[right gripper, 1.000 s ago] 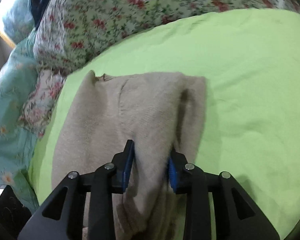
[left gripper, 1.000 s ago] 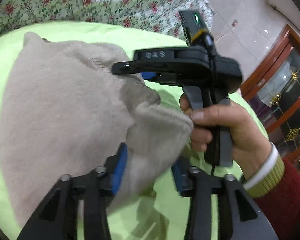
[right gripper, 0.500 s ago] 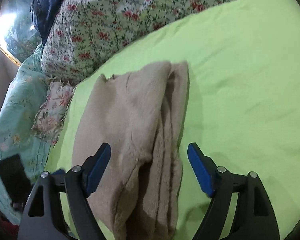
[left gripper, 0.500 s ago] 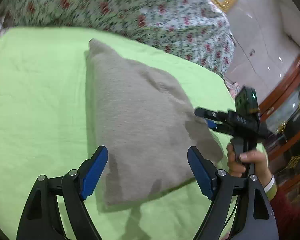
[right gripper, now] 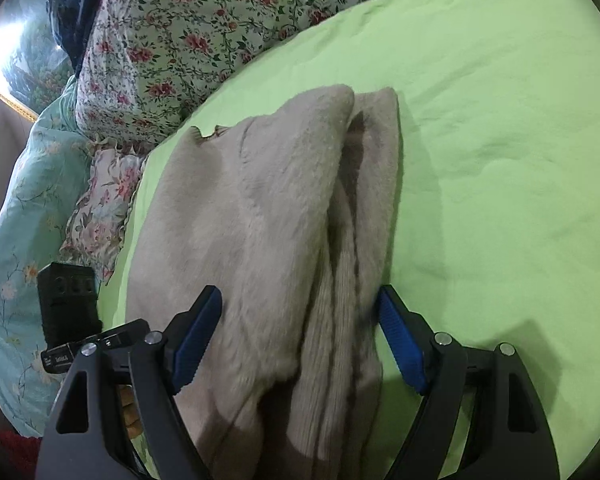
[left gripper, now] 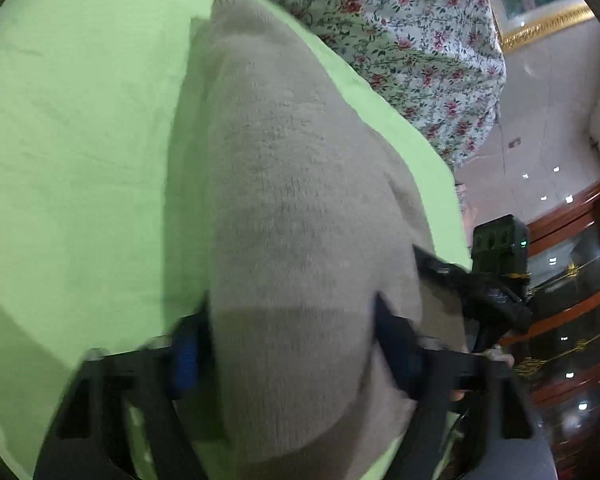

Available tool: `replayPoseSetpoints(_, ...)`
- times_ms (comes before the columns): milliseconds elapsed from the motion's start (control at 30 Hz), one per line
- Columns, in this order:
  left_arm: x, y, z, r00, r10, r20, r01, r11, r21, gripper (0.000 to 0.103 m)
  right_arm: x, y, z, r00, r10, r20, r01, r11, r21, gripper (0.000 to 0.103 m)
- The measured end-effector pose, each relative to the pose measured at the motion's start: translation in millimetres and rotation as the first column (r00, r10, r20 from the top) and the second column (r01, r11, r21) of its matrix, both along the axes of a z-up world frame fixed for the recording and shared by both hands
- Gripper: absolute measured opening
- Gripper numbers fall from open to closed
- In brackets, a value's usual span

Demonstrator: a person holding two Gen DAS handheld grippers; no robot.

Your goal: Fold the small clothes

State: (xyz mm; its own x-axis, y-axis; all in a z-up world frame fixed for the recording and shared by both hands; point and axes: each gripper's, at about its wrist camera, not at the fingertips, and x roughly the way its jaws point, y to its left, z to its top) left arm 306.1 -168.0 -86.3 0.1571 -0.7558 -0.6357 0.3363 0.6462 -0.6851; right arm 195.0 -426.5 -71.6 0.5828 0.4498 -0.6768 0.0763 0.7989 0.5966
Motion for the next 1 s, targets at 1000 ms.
replayPoseSetpoints(1000, -124, 248, 21, 0.96, 0.243, 0.137, -0.252, 0.966, 0.06, 0.059, -1, 238, 0, 0.953, 0.301, 0.029, -0.301, 0.953, 0.013, 0.043)
